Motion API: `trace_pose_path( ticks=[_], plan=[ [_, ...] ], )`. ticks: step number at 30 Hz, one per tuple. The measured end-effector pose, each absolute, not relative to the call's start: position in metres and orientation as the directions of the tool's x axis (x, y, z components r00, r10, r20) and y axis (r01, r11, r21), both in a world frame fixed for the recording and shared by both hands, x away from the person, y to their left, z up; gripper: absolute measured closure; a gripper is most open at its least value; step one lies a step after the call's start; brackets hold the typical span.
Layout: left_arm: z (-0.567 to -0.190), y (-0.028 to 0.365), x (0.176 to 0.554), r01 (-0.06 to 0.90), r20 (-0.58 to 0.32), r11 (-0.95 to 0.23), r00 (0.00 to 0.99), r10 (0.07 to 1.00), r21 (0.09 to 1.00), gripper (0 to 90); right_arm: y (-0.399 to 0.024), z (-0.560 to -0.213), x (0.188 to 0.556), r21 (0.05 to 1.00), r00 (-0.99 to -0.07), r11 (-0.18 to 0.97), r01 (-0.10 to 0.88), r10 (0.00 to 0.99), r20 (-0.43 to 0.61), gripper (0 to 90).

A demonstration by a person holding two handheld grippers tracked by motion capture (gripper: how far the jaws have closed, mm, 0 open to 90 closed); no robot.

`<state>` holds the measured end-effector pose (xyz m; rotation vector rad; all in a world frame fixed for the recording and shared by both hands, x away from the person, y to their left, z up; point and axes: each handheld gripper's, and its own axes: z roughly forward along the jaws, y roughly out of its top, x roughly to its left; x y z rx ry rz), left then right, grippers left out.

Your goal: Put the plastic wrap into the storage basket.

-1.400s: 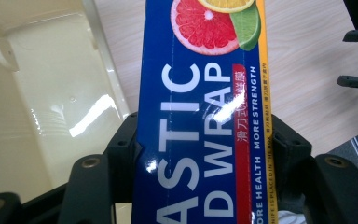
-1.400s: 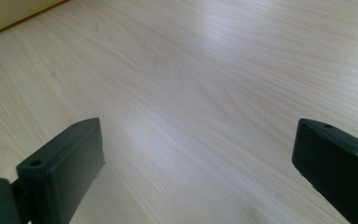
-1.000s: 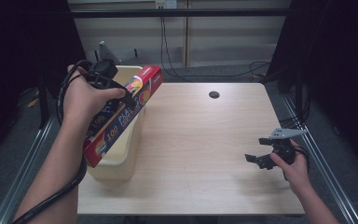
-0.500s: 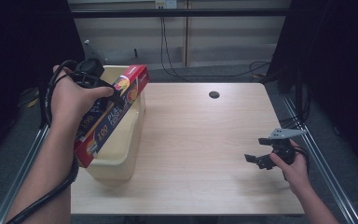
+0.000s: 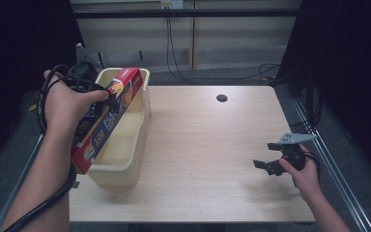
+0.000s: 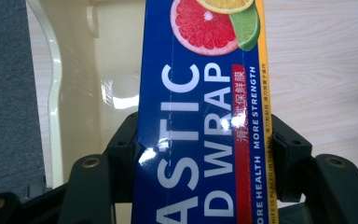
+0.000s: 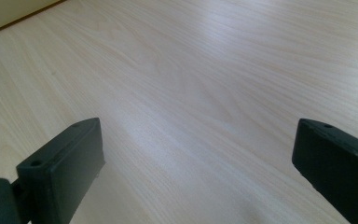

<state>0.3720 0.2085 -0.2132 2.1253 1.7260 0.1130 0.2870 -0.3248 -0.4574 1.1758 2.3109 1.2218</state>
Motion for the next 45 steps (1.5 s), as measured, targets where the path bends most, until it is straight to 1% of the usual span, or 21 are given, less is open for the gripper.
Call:
trace_pose_path(
  ticks=[2,14,19,27,45],
  plan=[
    [-0.214,0.21,0.372,0.922,-0.173,-0.157,0.229,0.958,0.353,40.6,-0.325,-0.457,0.287,0.786,-0.633,0.314,0.533,0.765,0.123,2.1],
    [-0.226,0.22,0.375,0.933,-0.176,-0.114,0.183,0.967,0.342,40.6,-0.324,-0.458,0.287,0.785,-0.632,0.315,0.533,0.766,0.122,2.1],
    [-0.231,0.222,0.377,0.935,-0.168,-0.118,0.182,0.969,0.335,40.6,-0.324,-0.458,0.287,0.785,-0.634,0.316,0.533,0.764,0.124,2.1],
    [-0.242,0.224,0.378,0.941,-0.183,-0.102,0.168,0.969,0.323,40.6,-0.324,-0.458,0.287,0.784,-0.634,0.317,0.534,0.764,0.123,2.1],
    [-0.273,0.225,0.384,0.955,-0.187,-0.097,0.154,0.97,0.281,40.5,-0.323,-0.459,0.287,0.783,-0.636,0.322,0.532,0.763,0.118,2.1]
  ],
)
